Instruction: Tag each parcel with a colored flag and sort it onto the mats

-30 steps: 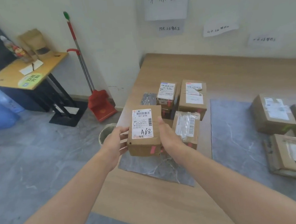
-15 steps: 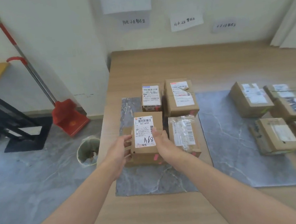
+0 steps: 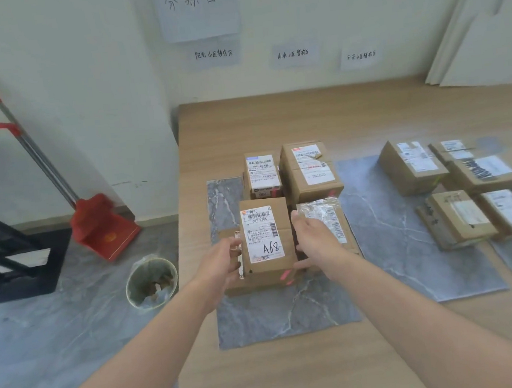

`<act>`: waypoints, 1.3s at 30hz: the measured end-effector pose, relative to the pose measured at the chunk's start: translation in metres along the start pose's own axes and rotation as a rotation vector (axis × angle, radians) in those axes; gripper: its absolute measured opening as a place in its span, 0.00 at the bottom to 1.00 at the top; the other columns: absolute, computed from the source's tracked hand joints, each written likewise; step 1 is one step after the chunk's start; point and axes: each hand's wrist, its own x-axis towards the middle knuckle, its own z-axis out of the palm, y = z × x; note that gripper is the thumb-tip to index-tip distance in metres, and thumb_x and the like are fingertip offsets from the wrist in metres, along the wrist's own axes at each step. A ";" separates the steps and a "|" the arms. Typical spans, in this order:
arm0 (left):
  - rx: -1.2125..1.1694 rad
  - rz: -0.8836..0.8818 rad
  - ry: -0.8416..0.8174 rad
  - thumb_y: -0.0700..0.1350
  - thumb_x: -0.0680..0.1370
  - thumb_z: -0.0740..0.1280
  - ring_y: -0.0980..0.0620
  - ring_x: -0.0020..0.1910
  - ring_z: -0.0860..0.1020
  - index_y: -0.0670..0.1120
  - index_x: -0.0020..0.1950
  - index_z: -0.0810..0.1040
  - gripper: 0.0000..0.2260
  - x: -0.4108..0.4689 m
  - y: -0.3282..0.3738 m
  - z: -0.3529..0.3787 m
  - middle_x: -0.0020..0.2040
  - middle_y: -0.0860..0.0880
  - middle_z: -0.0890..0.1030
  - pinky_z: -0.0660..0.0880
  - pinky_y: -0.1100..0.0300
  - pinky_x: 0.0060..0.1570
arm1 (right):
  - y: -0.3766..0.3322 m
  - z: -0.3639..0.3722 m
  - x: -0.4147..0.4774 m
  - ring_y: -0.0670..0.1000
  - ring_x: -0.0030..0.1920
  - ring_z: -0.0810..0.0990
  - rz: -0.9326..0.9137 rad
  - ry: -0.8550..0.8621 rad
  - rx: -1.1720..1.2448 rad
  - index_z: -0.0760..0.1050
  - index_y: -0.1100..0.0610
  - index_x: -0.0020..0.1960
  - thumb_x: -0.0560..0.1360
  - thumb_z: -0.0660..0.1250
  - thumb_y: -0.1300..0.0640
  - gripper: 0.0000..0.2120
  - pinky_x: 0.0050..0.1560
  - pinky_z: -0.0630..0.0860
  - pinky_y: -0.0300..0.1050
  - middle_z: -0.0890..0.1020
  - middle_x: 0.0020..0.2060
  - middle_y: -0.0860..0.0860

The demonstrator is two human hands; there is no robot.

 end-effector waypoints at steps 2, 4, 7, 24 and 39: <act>0.030 0.034 -0.002 0.47 0.84 0.59 0.49 0.54 0.80 0.47 0.61 0.78 0.11 -0.004 0.004 -0.001 0.55 0.48 0.80 0.76 0.57 0.49 | -0.004 -0.002 -0.008 0.51 0.51 0.79 -0.033 0.046 0.027 0.73 0.52 0.70 0.84 0.51 0.37 0.26 0.55 0.83 0.56 0.79 0.56 0.49; 0.056 0.086 -0.003 0.46 0.85 0.57 0.55 0.47 0.78 0.50 0.51 0.79 0.11 -0.010 0.008 0.001 0.46 0.53 0.80 0.74 0.58 0.50 | -0.006 -0.004 -0.016 0.50 0.50 0.79 -0.055 0.075 0.060 0.74 0.49 0.59 0.85 0.51 0.39 0.19 0.58 0.82 0.56 0.79 0.49 0.46; 0.101 0.155 0.004 0.46 0.85 0.56 0.60 0.43 0.74 0.53 0.41 0.76 0.15 -0.025 0.018 0.005 0.41 0.59 0.77 0.68 0.57 0.58 | -0.009 -0.007 -0.033 0.46 0.47 0.79 -0.080 0.104 0.085 0.72 0.46 0.51 0.86 0.50 0.41 0.16 0.56 0.82 0.52 0.77 0.43 0.42; 0.064 0.399 -0.039 0.58 0.80 0.61 0.47 0.64 0.74 0.54 0.71 0.73 0.20 -0.142 0.046 0.084 0.66 0.52 0.74 0.75 0.41 0.61 | 0.002 -0.082 -0.126 0.54 0.64 0.76 -0.386 0.199 0.112 0.73 0.51 0.70 0.82 0.48 0.33 0.30 0.71 0.70 0.59 0.77 0.58 0.46; 0.077 0.596 -0.257 0.64 0.76 0.61 0.50 0.54 0.72 0.58 0.60 0.73 0.16 -0.263 0.054 0.243 0.55 0.55 0.71 0.69 0.56 0.53 | 0.038 -0.248 -0.222 0.44 0.52 0.75 -0.617 0.360 0.352 0.73 0.47 0.67 0.81 0.53 0.32 0.25 0.58 0.71 0.47 0.74 0.48 0.39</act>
